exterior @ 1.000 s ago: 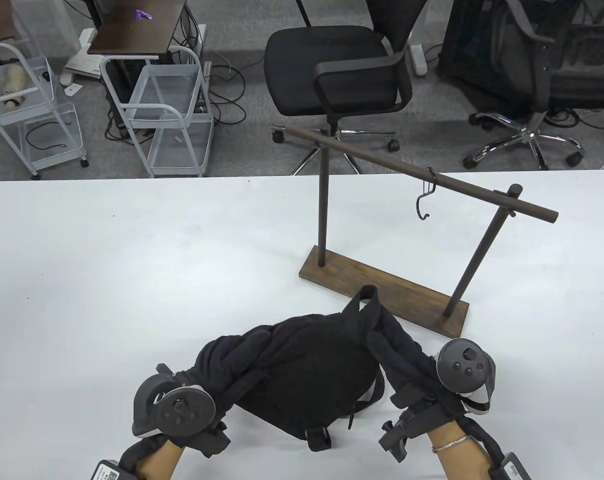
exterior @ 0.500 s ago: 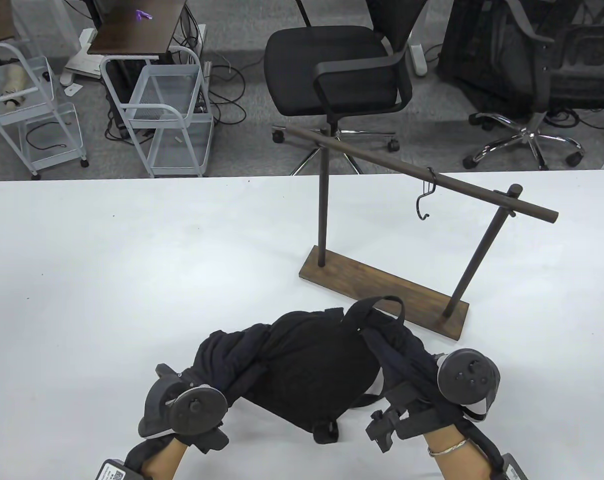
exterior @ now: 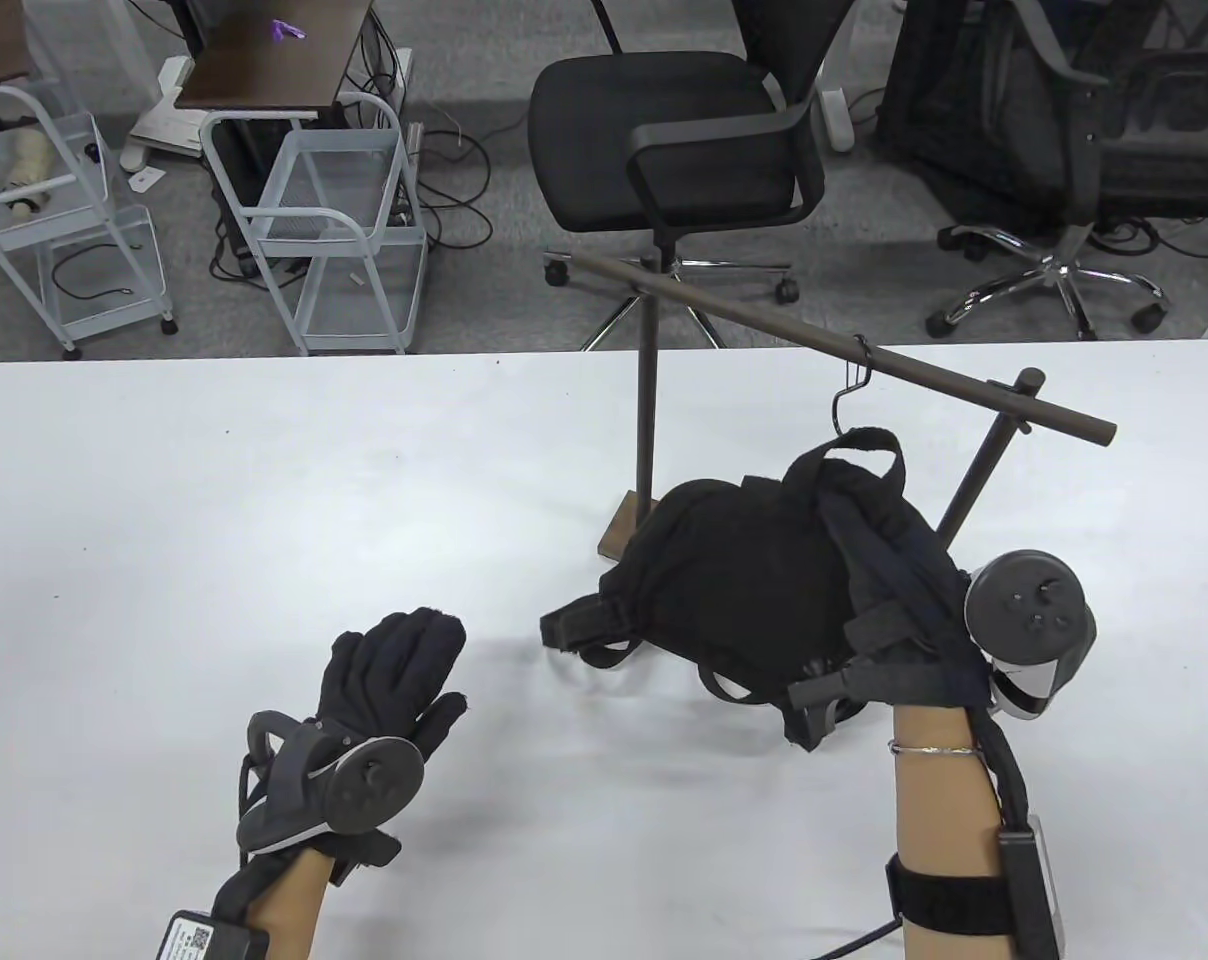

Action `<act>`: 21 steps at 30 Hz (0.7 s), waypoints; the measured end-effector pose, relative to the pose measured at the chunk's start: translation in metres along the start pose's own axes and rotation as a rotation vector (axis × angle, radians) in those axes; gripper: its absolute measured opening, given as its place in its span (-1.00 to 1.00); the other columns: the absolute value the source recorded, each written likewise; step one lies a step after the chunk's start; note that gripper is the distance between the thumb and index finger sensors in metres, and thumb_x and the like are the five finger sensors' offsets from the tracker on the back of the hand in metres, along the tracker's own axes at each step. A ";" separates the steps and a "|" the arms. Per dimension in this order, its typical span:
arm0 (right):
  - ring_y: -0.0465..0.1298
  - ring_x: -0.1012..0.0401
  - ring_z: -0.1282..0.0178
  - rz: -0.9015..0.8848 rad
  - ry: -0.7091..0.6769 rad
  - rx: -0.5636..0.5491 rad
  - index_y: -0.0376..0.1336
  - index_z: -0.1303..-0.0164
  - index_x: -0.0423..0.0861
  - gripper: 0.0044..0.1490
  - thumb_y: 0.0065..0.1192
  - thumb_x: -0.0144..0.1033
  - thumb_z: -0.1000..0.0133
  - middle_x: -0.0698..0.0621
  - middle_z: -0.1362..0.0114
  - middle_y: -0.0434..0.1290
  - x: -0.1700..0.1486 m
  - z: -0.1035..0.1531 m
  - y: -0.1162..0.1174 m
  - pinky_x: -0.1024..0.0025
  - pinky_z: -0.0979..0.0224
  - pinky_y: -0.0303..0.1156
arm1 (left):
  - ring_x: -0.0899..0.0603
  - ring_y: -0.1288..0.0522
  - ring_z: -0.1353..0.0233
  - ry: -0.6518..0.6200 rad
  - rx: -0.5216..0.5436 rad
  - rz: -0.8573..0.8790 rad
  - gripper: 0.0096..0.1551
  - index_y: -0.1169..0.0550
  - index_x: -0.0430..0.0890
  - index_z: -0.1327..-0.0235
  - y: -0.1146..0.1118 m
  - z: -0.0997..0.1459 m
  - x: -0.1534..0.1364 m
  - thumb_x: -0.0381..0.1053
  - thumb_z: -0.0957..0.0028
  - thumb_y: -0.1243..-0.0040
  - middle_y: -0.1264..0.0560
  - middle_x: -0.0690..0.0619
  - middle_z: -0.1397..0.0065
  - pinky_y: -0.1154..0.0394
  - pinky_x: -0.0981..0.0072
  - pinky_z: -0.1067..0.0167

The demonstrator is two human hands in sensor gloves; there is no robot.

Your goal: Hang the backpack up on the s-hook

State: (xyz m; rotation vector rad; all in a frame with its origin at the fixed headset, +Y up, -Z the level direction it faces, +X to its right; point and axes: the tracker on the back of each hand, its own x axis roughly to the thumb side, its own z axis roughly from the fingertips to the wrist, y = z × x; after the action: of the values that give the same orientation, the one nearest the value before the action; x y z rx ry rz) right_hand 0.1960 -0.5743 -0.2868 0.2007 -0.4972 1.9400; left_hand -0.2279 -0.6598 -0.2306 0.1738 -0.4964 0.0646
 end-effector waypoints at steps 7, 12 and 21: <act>0.54 -0.09 -0.31 0.027 0.060 0.009 0.32 -0.45 -0.11 -0.53 0.06 -0.23 -0.39 -0.10 -0.37 0.54 -0.002 -0.020 -0.003 -0.24 -0.42 0.35 | -0.39 -0.21 -0.69 0.009 -0.029 -0.019 -0.27 0.02 -0.13 -0.70 -0.004 -0.002 -0.002 0.06 -0.37 0.15 -0.12 -0.19 -0.75 -0.16 -0.49 -0.46; 0.54 -0.09 -0.30 -0.029 0.137 0.031 0.35 -0.43 -0.13 -0.54 0.07 -0.23 -0.40 -0.12 -0.37 0.54 -0.021 -0.019 -0.001 -0.24 -0.40 0.35 | -0.39 -0.21 -0.69 0.005 -0.038 -0.031 -0.27 0.02 -0.13 -0.70 -0.005 -0.002 0.000 0.06 -0.37 0.15 -0.12 -0.18 -0.75 -0.16 -0.49 -0.46; 0.53 -0.11 -0.30 -0.011 0.219 0.051 0.29 -0.47 -0.24 -0.50 0.05 -0.26 -0.42 -0.17 -0.38 0.51 -0.042 -0.011 0.010 -0.26 -0.40 0.34 | -0.39 -0.22 -0.69 0.024 -0.050 -0.035 -0.27 0.02 -0.13 -0.70 -0.004 -0.003 -0.002 0.06 -0.37 0.15 -0.13 -0.19 -0.74 -0.16 -0.49 -0.45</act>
State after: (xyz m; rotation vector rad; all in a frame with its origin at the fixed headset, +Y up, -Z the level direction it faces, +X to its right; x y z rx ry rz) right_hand 0.2053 -0.6080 -0.3139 0.0224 -0.3010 1.9376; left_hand -0.2278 -0.6633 -0.2343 0.1321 -0.4705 0.0203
